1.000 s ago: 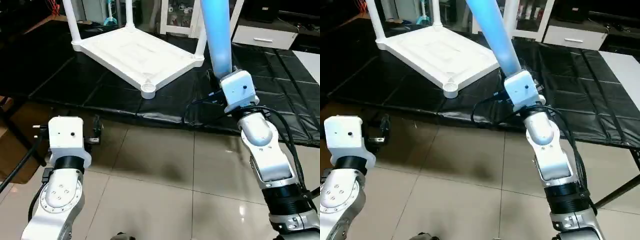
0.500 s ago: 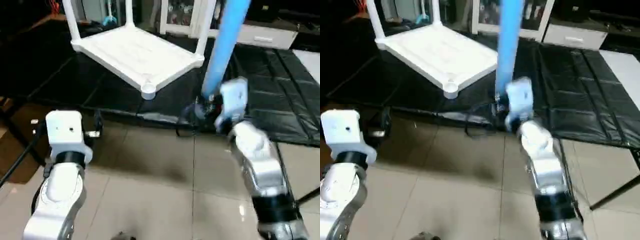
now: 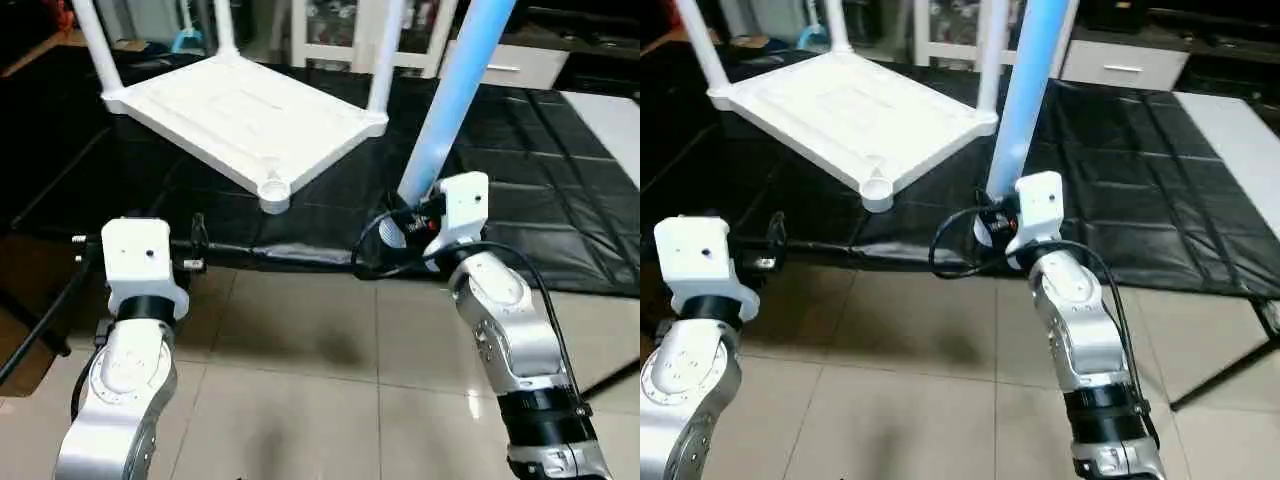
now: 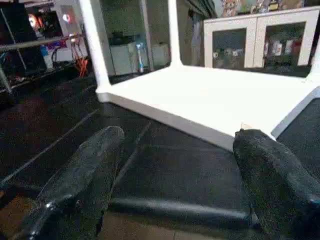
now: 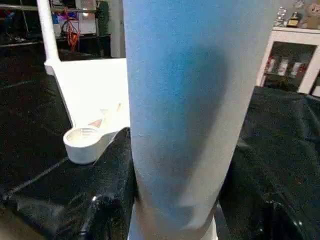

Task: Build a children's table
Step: Move to table

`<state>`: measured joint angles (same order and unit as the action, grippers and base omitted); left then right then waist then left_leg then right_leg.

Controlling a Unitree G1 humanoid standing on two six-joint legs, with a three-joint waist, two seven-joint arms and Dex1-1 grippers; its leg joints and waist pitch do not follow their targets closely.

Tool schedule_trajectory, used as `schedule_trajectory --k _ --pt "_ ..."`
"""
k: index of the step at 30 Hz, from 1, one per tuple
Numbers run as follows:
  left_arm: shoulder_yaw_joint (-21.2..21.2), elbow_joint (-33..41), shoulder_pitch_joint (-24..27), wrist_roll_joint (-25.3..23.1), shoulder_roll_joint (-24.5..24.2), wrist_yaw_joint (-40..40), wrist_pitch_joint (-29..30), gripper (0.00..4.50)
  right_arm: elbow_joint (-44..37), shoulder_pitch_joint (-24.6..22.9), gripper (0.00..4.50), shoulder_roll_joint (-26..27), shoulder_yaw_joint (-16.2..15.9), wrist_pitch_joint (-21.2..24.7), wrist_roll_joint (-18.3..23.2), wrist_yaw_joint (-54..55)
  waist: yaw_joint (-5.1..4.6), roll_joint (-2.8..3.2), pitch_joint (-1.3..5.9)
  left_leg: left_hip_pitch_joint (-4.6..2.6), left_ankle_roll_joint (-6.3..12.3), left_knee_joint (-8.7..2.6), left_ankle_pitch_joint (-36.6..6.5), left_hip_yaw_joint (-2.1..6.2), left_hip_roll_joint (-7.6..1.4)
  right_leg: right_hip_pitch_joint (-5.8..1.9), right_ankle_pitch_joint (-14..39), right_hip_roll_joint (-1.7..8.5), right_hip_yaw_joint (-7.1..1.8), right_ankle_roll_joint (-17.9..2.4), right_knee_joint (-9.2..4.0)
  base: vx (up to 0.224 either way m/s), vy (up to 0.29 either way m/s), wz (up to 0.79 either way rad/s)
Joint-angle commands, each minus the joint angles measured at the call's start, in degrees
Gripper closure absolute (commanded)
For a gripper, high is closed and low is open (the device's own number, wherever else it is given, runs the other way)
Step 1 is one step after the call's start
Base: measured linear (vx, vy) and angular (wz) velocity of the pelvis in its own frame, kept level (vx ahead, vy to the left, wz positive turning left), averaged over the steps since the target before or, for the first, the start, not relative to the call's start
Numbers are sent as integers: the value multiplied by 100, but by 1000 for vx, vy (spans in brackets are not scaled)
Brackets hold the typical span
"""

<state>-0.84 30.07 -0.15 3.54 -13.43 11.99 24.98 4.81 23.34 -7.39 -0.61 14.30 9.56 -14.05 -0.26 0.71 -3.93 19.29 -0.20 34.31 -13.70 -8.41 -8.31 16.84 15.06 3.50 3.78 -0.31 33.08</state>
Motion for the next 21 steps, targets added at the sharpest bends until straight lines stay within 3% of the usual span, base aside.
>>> schedule_trajectory --k 1,2,4,5,6,8,9,10,11,12,13,14,15,16,17,18,19,20,21 --pt "32 -92 -50 -82 16 -111 -91 61 -47 43 266 40 182 118 143 -6 12 76 523 -211 1588 -298 560 142 -197 -267 -511 169 -105 -1203 -123 101 -8 2" --pt "33 -94 -49 -83 16 -113 -93 61 -50 41 266 43 185 120 146 -6 19 103 532 -231 1673 -287 684 158 -195 -254 -535 153 -94 -1162 -100 86 -12 1" --pt "30 -129 -48 -100 22 -150 -120 61 -85 16 266 42 181 90 135 -35 4 95 552 -379 2016 -261 1025 251 -262 -131 -481 117 -48 -990 -10 68 -20 1" --pt "30 -131 -44 -96 25 -158 -123 61 -97 4 266 43 181 95 133 -30 2 118 546 -423 2080 -250 1072 271 -276 -87 -445 119 -46 -949 11 57 -31 4" --pt "33 -138 -40 -97 36 -174 -132 61 -109 -7 266 41 178 106 141 -18 -2 79 523 -466 2154 -227 1038 286 -293 -32 -409 143 -76 -913 30 0 0 0" --pt "38 -178 -34 -76 62 -229 -145 61 -143 -44 266 53 191 137 223 -27 105 -22 484 -87 1918 -113 657 51 -10 -389 -484 266 -287 -1103 -152 0 0 0" --pt "42 -184 -32 -71 67 -232 -147 61 -145 -46 266 53 191 139 226 -26 225 -18 454 234 1580 -44 344 1 59 -657 -160 403 -446 -1229 -313 0 0 0" --pt "67 -214 -16 -42 98 -248 -169 61 -161 -61 266 57 193 151 233 -28 251 62 439 236 1229 -82 288 27 -48 -660 299 374 -397 -1248 -357 0 0 0" --pt "68 -216 -14 -41 99 -249 -171 61 -163 -62 266 57 194 153 233 -29 236 130 446 124 1068 -147 306 40 -105 -596 363 286 -309 -1236 -326 0 0 0" --pt "93 -246 23 -2 130 -300 -210 61 -183 -86 266 74 223 163 239 -7 51 228 498 -547 1257 -315 667 376 -425 -119 101 -4 -2 -975 51 65 -37 2" --pt "98 -253 33 1 134 -312 -222 61 -185 -91 266 79 235 168 245 0 -74 266 513 -835 1624 -308 782 630 -597 231 214 -18 82 -787 271 65 -37 2" --pt "99 -255 36 2 135 -314 -225 61 -186 -92 266 81 238 169 247 2 -173 262 563 -1111 2084 -288 965 847 -775 559 425 44 83 -506 477 79 -55 -3" --pt "111 -268 39 12 146 -333 -236 61 -182 -91 266 78 244 162 246 8 -202 162 506 -1144 2634 -325 945 1014 -1080 846 634 274 -81 -8 768 26 -64 -10" --pt "126 -280 35 12 162 -354 -247 61 -175 -85 266 62 234 149 227 15 -156 39 412 -775 2400 -340 305 714 -769 642 193 389 -236 -61 531 26 -64 -10" --pt "138 -295 21 10 172 -371 -254 61 -164 -74 266 61 235 149 233 18 -65 -45 379 -519 2009 -228 -163 396 -400 376 -31 466 -343 -252 176 -2 -69 3" --pt "148 -304 10 5 182 -387 -258 61 -158 -67 266 62 238 151 237 19 188 -224 263 21 1408 434 -873 -1 306 -277 1481 802 -1028 -799 -460 0 0 0" --pt "154 -309 5 -5 191 -400 -263 61 -161 -66 266 66 239 155 235 12 262 -166 324 412 881 859 -570 228 117 -674 2587 1101 -1241 -1367 -525 0 0 0" --pt "158 -312 3 -11 197 -408 -270 61 -166 -66 266 64 228 156 227 -6 264 -160 342 536 657 933 -356 284 121 -747 2668 1017 -1159 -1427 -481 67 -21 3" --pt "165 -318 0 -15 209 -426 -283 61 -186 -74 266 72 208 162 211 -25 235 -53 250 513 379 747 -94 349 -15 -589 2559 835 -917 -1741 -563 62 -1 6"
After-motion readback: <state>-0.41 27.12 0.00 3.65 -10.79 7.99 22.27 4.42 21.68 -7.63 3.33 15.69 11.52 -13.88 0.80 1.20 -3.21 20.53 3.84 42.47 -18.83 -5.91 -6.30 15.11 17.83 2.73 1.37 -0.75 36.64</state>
